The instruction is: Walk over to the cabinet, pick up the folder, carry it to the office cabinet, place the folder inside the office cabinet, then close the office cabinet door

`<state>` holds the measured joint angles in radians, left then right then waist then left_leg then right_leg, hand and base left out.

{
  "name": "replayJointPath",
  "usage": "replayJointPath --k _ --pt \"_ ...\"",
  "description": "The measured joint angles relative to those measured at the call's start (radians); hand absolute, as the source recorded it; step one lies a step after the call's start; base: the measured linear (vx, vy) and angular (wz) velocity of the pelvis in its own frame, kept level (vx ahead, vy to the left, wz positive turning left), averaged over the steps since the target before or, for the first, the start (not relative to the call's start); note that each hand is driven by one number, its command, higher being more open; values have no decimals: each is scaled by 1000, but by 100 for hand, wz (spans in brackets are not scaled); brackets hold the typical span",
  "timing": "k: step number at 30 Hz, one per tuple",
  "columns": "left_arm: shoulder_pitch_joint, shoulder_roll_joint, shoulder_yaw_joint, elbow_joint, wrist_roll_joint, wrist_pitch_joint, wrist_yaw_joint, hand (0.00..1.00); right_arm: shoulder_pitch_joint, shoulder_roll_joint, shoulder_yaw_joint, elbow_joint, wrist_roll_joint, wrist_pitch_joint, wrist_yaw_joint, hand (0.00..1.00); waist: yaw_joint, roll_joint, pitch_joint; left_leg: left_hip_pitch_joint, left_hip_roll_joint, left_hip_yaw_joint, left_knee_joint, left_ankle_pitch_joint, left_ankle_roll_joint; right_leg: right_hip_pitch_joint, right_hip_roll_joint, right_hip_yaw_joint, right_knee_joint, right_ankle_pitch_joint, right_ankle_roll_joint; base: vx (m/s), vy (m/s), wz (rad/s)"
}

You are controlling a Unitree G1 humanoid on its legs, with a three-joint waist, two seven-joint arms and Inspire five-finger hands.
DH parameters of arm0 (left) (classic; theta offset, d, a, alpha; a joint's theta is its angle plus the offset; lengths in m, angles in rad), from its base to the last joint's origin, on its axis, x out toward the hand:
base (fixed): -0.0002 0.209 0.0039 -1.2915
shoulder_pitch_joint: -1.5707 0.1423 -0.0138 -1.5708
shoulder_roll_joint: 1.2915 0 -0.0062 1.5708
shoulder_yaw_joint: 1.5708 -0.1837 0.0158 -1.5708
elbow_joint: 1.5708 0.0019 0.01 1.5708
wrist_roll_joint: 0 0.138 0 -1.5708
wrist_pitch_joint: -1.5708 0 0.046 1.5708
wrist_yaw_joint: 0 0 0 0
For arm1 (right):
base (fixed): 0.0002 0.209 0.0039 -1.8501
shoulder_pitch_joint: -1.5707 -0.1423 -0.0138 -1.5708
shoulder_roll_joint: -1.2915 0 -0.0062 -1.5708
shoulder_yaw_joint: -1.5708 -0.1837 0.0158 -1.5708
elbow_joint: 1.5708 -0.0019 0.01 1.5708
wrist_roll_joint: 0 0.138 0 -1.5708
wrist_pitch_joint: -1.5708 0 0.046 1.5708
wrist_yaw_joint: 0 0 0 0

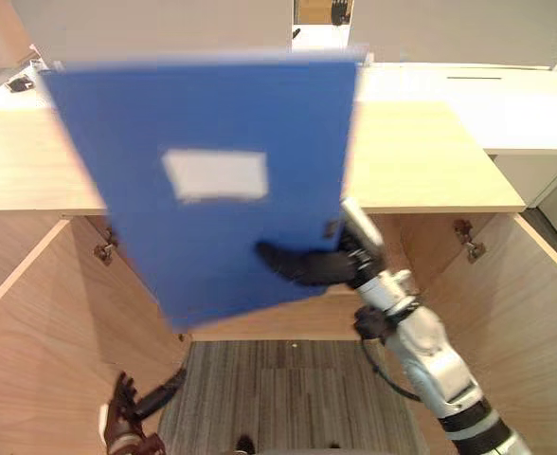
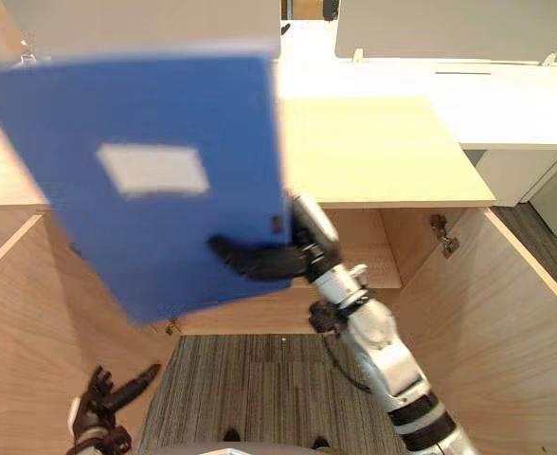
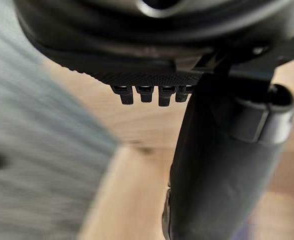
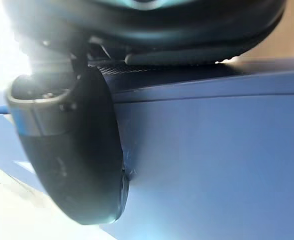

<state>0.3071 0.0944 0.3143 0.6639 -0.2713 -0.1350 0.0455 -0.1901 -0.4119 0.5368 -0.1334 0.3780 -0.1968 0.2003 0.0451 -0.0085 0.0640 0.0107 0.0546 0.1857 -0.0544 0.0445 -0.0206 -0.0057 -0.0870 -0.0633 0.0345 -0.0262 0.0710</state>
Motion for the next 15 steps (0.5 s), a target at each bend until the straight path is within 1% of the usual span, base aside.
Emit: replayJointPath --k 1,2,3,4,5,6,7,8,9,10,12,13,14,15 --pt "-36 2 -2 52 1 3 -3 100 -44 -3 52 44 -39 4 6 0 10 -7 33 -41 6 0 51 -17 1 -33 0 3 30 -3 -4 -293 -53 -6" --pt "-152 16 -19 130 18 13 -3 100 -207 8 128 170 -195 25 -6 0 25 -4 191 -252 45 -11 336 -116 7 -198 5 5 210 -50 -18 -408 -42 -5" --pt "-169 24 -29 133 18 13 -2 100 -233 18 129 212 -223 38 -12 0 26 -3 240 -298 51 -14 396 -134 9 -244 5 5 269 -68 -17 -405 -22 -2" --pt "-171 27 -35 136 18 14 -2 100 -234 20 129 225 -230 46 -20 0 26 -2 245 -320 52 -15 414 -144 7 -267 3 5 290 -77 -17 -222 27 4" --pt "-173 32 -43 142 18 17 -2 100 -233 22 129 241 -250 61 -35 0 25 -1 254 -350 53 -17 439 -161 -2 -298 0 5 319 -90 -15 -151 31 5" --pt "-184 36 -52 143 18 15 -2 100 -235 25 114 249 -263 62 -43 0 26 15 299 -369 53 -21 473 -175 -2 -322 -6 4 360 -110 -15 -151 31 9" --pt "-203 42 -57 142 18 11 -1 100 -238 37 84 249 -263 58 -44 0 25 13 324 -412 52 -33 517 -182 3 -369 -13 2 418 -128 -13 -160 28 14" --pt "-221 47 -60 141 17 10 1 100 -242 51 55 249 -260 55 -49 0 23 7 332 -458 52 -40 554 -182 9 -414 -20 -1 462 -141 -14 -172 27 22" --pt "-260 54 -78 139 17 9 6 100 -260 88 -7 257 -248 55 -74 0 26 20 343 -562 55 -54 619 -193 11 -513 -27 -8 533 -159 -15 -204 25 27" --pt "-301 53 -103 139 16 8 10 100 -304 137 -75 302 -219 55 -109 0 25 37 362 -649 55 -66 657 -202 3 -596 -32 -15 576 -166 -17 -163 18 23" --pt "-339 35 -121 127 15 6 13 100 -375 180 -157 363 -167 59 -162 0 30 53 404 -709 63 -66 705 -206 8 -660 -37 -11 630 -176 -18 -120 -7 6" --pt "-344 14 -123 103 11 -2 17 100 -403 199 -221 371 -117 62 -210 0 43 61 409 -771 70 -69 756 -220 18 -721 -38 -10 683 -197 -18 -119 -18 0" --pt "-347 1 -123 78 -4 -9 22 100 -430 211 -279 370 -53 57 -246 0 47 62 410 -829 73 -78 806 -229 21 -778 -41 -13 737 -212 -20 -108 -13 4" --pt "-352 -2 -122 66 -6 -10 23 100 -449 216 -308 369 -18 53 -266 0 47 62 410 -862 75 -84 832 -235 22 -808 -43 -18 763 -221 -20 -61 -14 11"
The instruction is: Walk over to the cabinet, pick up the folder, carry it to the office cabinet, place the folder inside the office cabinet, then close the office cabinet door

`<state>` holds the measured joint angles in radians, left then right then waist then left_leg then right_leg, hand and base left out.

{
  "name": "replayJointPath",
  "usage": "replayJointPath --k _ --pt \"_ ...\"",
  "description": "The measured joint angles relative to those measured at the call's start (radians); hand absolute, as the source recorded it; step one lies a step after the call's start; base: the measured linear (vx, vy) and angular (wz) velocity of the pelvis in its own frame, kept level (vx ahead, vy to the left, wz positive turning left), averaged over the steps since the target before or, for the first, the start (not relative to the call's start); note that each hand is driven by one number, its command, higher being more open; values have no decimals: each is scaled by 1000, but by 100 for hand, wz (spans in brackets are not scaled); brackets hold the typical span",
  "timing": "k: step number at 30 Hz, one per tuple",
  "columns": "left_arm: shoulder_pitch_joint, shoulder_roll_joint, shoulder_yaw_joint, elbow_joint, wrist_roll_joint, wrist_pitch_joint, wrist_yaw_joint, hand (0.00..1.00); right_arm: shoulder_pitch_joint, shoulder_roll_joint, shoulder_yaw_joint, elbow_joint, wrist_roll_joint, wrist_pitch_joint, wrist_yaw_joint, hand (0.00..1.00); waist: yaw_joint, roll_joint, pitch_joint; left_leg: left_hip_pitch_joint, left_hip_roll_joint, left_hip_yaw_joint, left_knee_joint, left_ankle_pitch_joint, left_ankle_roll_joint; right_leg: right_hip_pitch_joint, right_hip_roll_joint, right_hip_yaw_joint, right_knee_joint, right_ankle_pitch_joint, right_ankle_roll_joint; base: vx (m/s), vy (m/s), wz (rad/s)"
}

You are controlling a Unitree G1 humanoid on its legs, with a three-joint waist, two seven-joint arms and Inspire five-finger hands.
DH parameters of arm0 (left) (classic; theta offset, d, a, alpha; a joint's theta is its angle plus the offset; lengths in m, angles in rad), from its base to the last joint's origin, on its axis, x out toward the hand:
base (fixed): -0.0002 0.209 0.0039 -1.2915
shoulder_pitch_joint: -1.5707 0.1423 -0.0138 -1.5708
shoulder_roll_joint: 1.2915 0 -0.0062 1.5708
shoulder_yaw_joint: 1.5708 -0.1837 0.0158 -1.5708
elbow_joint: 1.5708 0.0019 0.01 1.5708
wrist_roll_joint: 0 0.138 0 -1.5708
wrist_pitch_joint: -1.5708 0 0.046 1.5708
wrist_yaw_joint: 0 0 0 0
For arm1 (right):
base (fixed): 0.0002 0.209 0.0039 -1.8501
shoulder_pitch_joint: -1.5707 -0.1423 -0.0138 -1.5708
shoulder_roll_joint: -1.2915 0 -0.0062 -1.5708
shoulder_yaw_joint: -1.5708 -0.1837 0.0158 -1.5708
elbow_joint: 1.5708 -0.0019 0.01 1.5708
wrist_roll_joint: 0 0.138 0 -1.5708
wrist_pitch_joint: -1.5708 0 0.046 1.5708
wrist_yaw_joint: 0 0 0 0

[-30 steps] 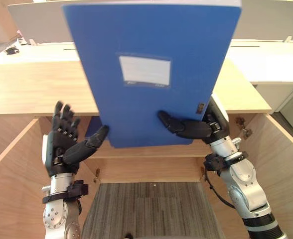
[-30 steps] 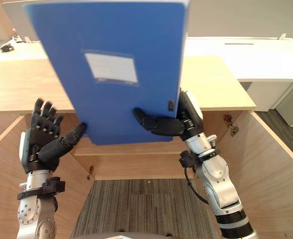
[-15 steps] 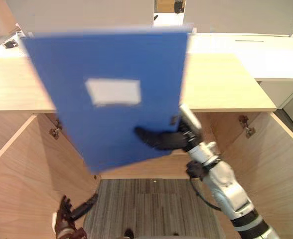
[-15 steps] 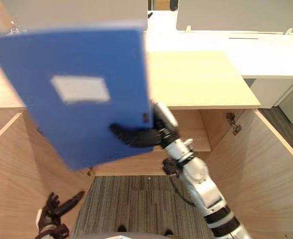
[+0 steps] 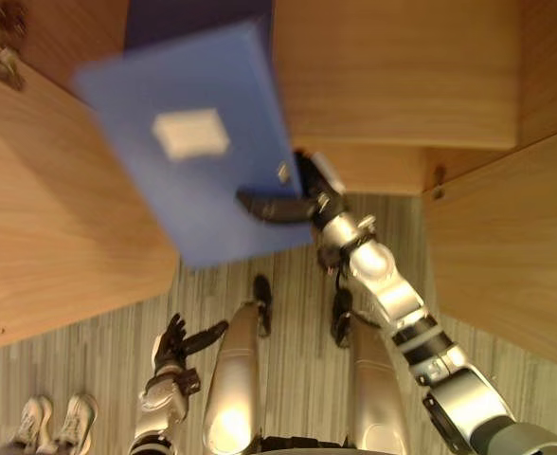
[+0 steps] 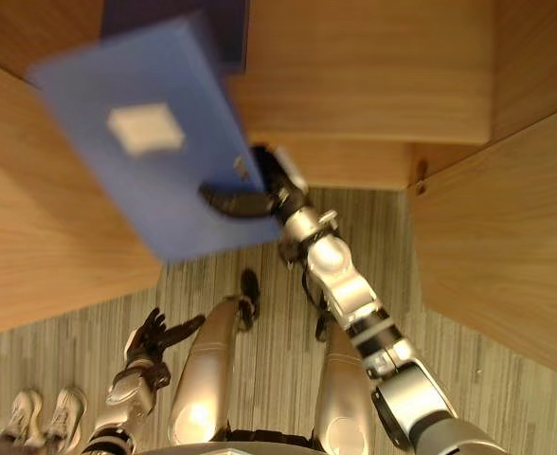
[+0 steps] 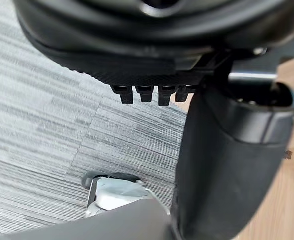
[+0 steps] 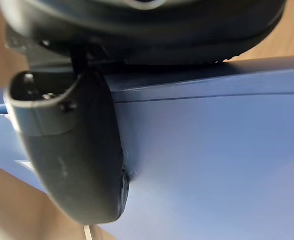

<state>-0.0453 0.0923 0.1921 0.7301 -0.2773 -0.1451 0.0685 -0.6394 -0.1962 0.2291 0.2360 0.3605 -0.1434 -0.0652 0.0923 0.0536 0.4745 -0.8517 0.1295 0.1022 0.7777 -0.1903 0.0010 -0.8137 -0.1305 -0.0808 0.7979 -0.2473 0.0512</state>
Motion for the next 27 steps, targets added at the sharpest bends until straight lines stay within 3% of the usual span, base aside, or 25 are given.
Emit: replayJointPath --k 3,6,14,15,19,27 --pt "-32 -16 3 -87 -21 -4 21 100 -114 13 -120 -12 159 -36 -126 0 2 0 4 -150 12 -26 103 -23 -2 -139 -1 -9 105 -34 -6 -48 -25 7" --pt "-40 -28 15 -159 -34 -11 33 100 -190 19 -179 -12 256 -61 -197 0 5 0 6 -223 24 -30 164 -39 -5 -215 -1 -8 167 -50 -9 -38 -51 -7" --pt "-74 -79 8 -240 -67 -19 63 100 -324 46 -313 59 502 -101 -297 0 7 0 6 -283 36 -52 201 -47 -14 -265 -1 -33 204 -66 -19 -21 -59 0" --pt "-74 -79 5 -241 -68 -19 66 100 -340 46 -327 77 523 -105 -303 100 9 0 6 -284 36 -53 201 -47 -14 -265 -1 -34 204 -66 -20 14 -34 4" --pt "-75 -85 -4 -251 -78 -19 91 100 -445 48 -423 192 644 -124 -350 100 18 0 5 -285 32 -58 193 -46 -15 -265 -8 -47 202 -68 -22 24 -38 4" --pt "-75 -96 -9 -266 -87 -32 103 100 -530 40 -435 295 718 -140 -371 100 4 0 3 -283 26 -66 169 -24 -24 -261 -17 -66 190 -64 -30 -25 -35 4"
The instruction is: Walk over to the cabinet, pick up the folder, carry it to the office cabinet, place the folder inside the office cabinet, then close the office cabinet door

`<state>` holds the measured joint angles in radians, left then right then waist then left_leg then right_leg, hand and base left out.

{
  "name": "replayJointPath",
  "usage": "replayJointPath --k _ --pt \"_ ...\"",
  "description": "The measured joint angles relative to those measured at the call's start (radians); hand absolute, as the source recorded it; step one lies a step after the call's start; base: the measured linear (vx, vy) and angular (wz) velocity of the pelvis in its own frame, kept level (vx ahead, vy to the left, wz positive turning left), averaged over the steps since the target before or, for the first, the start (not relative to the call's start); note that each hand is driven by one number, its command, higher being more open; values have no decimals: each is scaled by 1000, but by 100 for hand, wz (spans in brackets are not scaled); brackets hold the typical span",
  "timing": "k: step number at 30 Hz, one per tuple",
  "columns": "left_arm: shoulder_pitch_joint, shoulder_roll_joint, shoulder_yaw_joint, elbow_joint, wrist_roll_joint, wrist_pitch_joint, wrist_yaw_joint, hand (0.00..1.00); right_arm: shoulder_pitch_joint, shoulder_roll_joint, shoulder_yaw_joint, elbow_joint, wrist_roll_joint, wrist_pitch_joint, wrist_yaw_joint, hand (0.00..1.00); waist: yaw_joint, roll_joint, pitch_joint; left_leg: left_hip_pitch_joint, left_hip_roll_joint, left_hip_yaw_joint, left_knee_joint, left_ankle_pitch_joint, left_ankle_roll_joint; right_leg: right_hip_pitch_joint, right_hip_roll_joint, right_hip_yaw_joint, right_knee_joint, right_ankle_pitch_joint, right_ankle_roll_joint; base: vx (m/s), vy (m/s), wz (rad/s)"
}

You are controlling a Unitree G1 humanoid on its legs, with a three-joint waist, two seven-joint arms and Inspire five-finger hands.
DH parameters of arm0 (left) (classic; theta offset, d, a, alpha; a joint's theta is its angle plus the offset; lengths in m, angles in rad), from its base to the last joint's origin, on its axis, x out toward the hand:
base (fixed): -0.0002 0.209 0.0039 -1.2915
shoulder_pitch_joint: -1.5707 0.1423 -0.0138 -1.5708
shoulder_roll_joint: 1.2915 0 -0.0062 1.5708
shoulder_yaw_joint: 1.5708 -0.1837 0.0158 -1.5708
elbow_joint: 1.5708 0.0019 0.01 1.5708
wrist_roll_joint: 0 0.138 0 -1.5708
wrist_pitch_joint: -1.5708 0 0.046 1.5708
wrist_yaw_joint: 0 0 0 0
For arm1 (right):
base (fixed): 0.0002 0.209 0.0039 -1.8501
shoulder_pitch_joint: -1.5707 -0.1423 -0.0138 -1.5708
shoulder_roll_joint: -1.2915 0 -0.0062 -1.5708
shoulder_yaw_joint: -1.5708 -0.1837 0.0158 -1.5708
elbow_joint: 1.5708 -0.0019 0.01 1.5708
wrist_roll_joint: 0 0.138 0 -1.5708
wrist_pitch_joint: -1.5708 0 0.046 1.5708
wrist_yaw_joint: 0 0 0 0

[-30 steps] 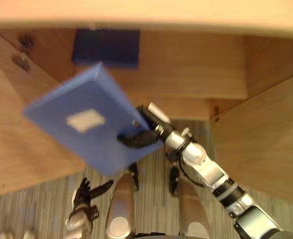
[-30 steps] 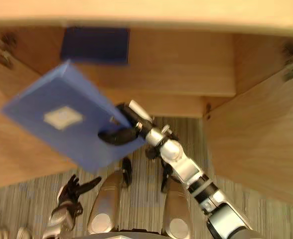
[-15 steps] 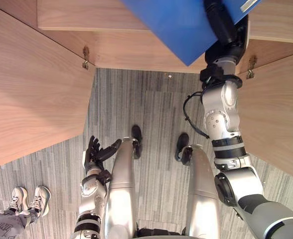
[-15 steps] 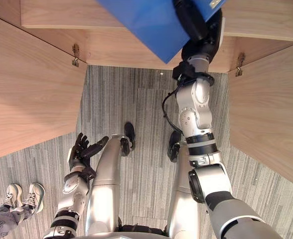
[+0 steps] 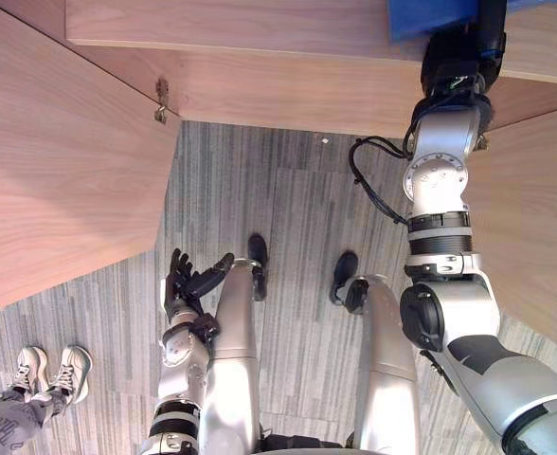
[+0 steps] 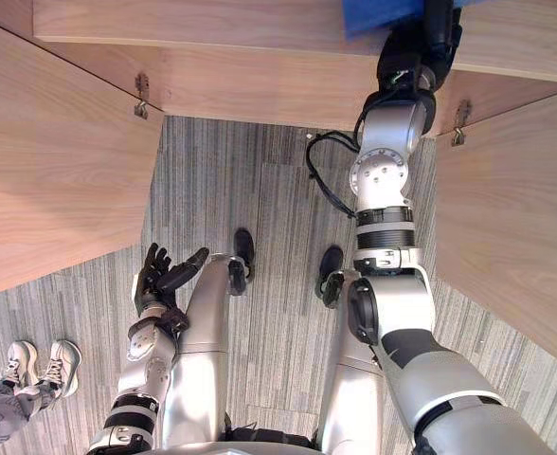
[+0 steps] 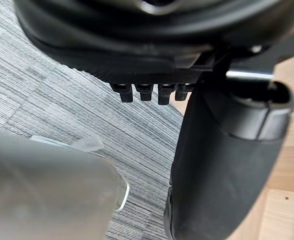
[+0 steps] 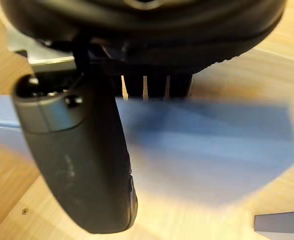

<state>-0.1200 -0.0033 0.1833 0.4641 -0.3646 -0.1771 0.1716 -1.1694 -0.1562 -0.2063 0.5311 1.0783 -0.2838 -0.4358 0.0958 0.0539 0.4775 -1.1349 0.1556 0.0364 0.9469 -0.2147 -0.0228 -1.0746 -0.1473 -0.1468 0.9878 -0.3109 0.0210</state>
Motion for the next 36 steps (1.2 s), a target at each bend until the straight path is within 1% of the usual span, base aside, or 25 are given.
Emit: replayJointPath --k 4,6,8,12,15,16,17,18,19,21,22,23,27,29,30,36 --pt "0 0 -7 4 -9 -2 0 100 -21 -24 30 32 0 6 5 100 -1 0 -2 1 0 -6 -17 17 -4 2 -1 -12 -11 10 -12 -62 -41 4" --pt "0 0 -7 8 -10 -2 0 100 -33 -49 60 52 0 13 27 100 -2 0 -3 6 1 -11 -25 24 -5 9 0 -19 -17 13 -15 -38 -26 4" --pt "0 1 -6 15 -12 -3 0 100 -54 -68 89 62 -2 25 51 100 -2 0 -3 11 2 -11 -30 26 -5 13 1 -19 -21 14 -17 -18 -12 1" --pt "-2 7 -5 44 -28 -6 -3 100 -73 -114 180 105 -16 68 109 100 -6 0 -5 29 6 -10 -43 27 -5 33 7 -21 -39 19 -17 -5 -5 -2" --pt "-4 11 -7 66 -30 -7 -7 100 -72 -152 256 153 -103 109 154 100 -8 -1 -6 48 6 -3 -60 27 -4 51 8 -22 -58 24 -17 0 0 0" --pt "-6 21 -15 88 -30 -8 -11 100 -73 -183 302 167 -160 141 183 100 -14 -1 -7 64 6 2 -76 30 -2 66 8 -22 -76 30 -15 0 0 0" --pt "-5 24 -15 98 -30 -9 -16 100 -73 -196 327 174 -176 152 194 100 -17 -2 -7 71 6 4 -82 30 -1 73 8 -22 -84 33 -14 6 11 -3" --pt "-5 30 -15 116 -30 -12 -24 100 -73 -216 368 193 -225 170 221 100 -24 -2 -9 82 5 7 -94 31 0 85 8 -22 -99 37 -11 0 0 0" --pt "-5 33 -15 124 -30 -14 -26 100 -72 -224 386 202 -252 175 234 0 -28 -3 -12 84 5 9 -99 31 1 87 8 -22 -106 39 -10 9 16 -3" --pt "-6 43 -21 141 -30 -17 -42 100 -72 -267 436 218 -360 184 283 0 -35 -3 -14 89 5 16 -111 32 2 94 8 -21 -124 46 -6 12 15 -4" --pt "-6 46 -25 145 -30 -18 -44 100 -72 -280 450 223 -382 184 289 0 -36 -3 -14 91 5 18 -112 32 2 97 8 -21 -127 47 -6 0 0 0" --pt "-7 58 -41 164 -30 -20 -49 100 -72 -310 472 240 -446 185 308 0 -39 -4 -14 98 5 23 -119 33 3 104 6 -21 -135 49 -5 0 0 0" --pt "-7 69 -55 201 -28 -23 -67 100 -69 -372 528 284 -626 187 337 0 -38 -4 -20 121 6 31 -137 33 3 127 5 -23 -154 50 -3 0 0 0" --pt "-7 70 -56 210 -29 -23 -70 100 -47 -384 528 289 -682 190 343 0 -35 -9 -29 127 6 34 -144 33 3 132 4 -23 -159 50 -3 2 -34 0" --pt "-7 73 -57 217 -29 -23 -71 100 -34 -387 530 294 -698 192 346 0 -34 -14 -36 129 6 37 -148 33 3 132 4 -23 -162 50 -3 2 -36 -2" --pt "-7 85 -76 220 -29 -25 -86 100 -26 -400 530 320 -727 207 349 0 -34 -17 -38 131 6 38 -151 33 3 138 3 -27 -168 50 -3 -3 -11 0"
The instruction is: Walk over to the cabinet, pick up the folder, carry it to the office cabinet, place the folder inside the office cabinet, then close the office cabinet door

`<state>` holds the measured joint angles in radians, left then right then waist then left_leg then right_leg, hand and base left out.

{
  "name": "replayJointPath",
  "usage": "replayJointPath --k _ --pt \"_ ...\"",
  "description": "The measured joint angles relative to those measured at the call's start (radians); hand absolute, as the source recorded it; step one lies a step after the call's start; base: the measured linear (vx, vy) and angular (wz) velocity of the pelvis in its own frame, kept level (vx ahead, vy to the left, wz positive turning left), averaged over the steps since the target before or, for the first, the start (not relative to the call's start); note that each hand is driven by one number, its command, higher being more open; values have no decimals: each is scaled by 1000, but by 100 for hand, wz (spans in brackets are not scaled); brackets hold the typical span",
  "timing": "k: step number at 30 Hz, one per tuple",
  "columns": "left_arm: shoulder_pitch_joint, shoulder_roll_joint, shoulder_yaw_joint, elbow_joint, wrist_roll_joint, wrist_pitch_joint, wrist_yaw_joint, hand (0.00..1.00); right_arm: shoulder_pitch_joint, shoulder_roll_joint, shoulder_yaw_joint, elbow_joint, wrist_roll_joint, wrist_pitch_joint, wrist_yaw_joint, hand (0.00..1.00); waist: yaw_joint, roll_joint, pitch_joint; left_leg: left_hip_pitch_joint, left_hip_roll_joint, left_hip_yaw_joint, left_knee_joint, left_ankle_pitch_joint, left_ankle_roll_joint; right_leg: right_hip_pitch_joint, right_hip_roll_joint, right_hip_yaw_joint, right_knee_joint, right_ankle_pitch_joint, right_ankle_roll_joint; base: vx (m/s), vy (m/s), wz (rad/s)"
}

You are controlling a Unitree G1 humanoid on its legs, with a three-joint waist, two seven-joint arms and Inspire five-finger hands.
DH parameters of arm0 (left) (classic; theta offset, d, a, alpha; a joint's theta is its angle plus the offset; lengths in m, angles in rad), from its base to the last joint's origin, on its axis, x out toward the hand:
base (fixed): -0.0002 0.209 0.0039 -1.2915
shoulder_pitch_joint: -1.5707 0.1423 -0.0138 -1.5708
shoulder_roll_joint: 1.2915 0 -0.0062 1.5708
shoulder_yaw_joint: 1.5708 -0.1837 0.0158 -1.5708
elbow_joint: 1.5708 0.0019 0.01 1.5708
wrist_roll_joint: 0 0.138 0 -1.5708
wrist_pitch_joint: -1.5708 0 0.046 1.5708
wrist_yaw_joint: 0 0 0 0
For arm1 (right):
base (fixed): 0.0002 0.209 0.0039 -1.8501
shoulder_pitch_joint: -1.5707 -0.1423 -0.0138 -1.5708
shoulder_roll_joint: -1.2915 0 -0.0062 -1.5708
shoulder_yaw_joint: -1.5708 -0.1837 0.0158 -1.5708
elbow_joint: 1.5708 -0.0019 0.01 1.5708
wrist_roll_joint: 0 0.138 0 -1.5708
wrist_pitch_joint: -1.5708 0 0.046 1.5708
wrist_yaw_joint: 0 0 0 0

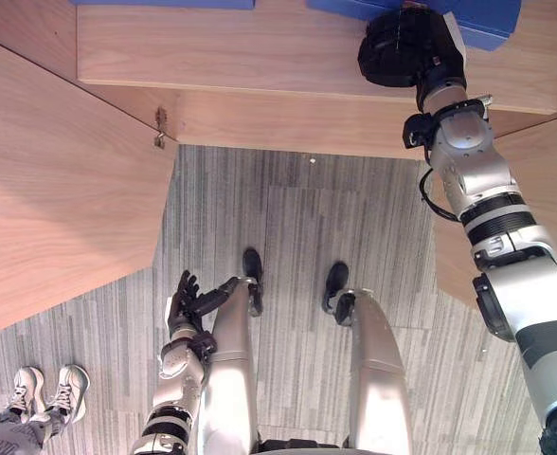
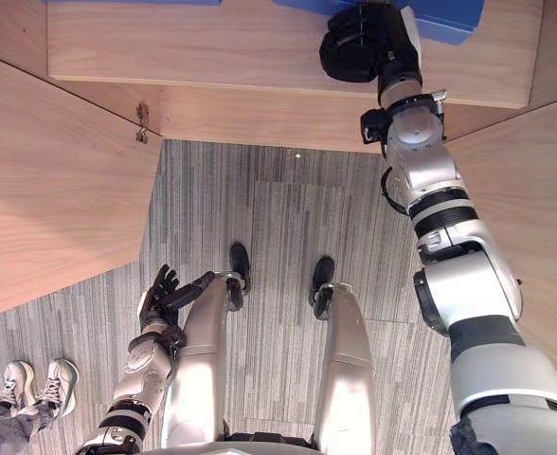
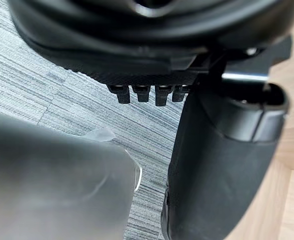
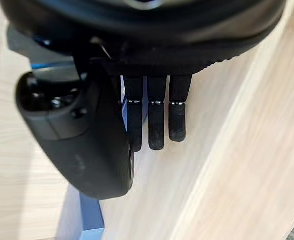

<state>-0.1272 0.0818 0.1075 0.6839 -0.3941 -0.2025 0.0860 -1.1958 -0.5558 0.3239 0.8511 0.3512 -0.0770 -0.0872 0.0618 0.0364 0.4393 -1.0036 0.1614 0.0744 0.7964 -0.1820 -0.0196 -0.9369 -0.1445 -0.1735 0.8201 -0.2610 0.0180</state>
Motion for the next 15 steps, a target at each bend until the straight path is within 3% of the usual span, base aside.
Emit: replayJointPath --k 7,15 --pt "-2 0 0 0 -1 -2 1 100 -16 7 9 11 -69 12 -58 0 3 0 0 -11 1 5 2 0 0 -12 0 0 2 0 0 -12 -14 0" --pt "-20 -9 1 -23 -21 -16 44 100 -169 17 -62 112 -229 83 -229 0 9 0 0 -71 -16 2 3 13 11 -77 -22 -3 27 0 0 -19 -13 6"
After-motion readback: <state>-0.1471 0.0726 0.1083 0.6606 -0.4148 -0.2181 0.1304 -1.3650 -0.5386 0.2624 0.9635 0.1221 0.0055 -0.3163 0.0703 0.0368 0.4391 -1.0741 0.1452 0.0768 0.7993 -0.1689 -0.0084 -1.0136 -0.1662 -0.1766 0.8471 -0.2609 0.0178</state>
